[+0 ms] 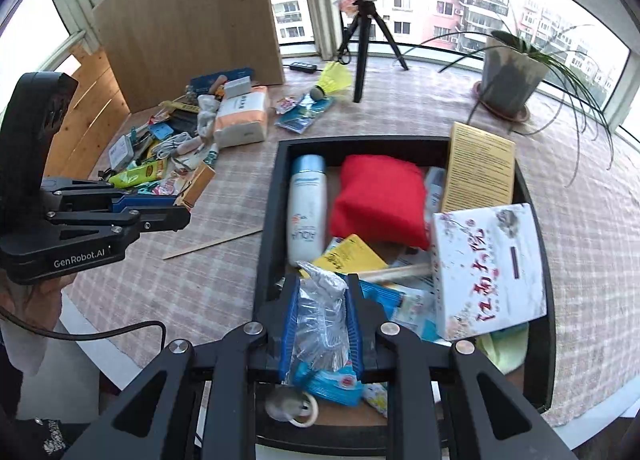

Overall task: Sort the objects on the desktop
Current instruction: 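Carry both items to the tray and release them from both grippers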

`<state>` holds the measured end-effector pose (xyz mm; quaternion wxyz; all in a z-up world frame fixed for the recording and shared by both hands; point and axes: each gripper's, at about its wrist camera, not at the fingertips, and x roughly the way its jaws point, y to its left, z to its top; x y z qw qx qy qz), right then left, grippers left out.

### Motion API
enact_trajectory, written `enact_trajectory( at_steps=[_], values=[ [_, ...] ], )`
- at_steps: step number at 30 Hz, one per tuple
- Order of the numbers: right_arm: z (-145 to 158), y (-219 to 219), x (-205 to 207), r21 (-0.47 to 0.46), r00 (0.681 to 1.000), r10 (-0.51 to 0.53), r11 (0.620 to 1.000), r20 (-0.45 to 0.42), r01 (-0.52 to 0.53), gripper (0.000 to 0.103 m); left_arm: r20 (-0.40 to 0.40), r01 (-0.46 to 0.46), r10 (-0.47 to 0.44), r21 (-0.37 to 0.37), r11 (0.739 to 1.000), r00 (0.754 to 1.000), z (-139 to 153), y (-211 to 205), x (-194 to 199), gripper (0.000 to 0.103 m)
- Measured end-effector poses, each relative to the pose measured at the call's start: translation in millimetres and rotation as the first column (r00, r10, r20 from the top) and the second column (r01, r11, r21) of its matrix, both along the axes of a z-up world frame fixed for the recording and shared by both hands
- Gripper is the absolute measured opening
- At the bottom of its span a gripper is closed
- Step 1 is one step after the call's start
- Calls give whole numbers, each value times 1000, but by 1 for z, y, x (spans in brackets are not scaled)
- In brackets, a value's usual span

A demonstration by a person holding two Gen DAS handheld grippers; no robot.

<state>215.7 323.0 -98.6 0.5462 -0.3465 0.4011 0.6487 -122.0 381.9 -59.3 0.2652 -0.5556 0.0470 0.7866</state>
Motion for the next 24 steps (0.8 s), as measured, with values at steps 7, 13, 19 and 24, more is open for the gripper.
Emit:
enact_trajectory(
  at_steps=[7, 13, 19, 24],
  values=[
    [1, -16, 46, 3, 998, -63, 998, 5, 63, 20, -6, 72, -72, -4, 997, 997, -2, 67, 17, 13],
    [3, -22, 61, 12, 996, -88, 996, 16, 88, 20, 1, 87, -87, 2, 996, 996, -2, 91, 22, 13],
    [1, -21, 65, -2, 993, -111, 994, 50, 111, 36, 19, 87, -87, -7, 996, 996, -2, 103, 21, 43],
    [6, -24, 67, 14, 990, -143, 990, 18, 142, 47, -11, 70, -70, 4, 998, 997, 7, 87, 19, 45]
  ],
)
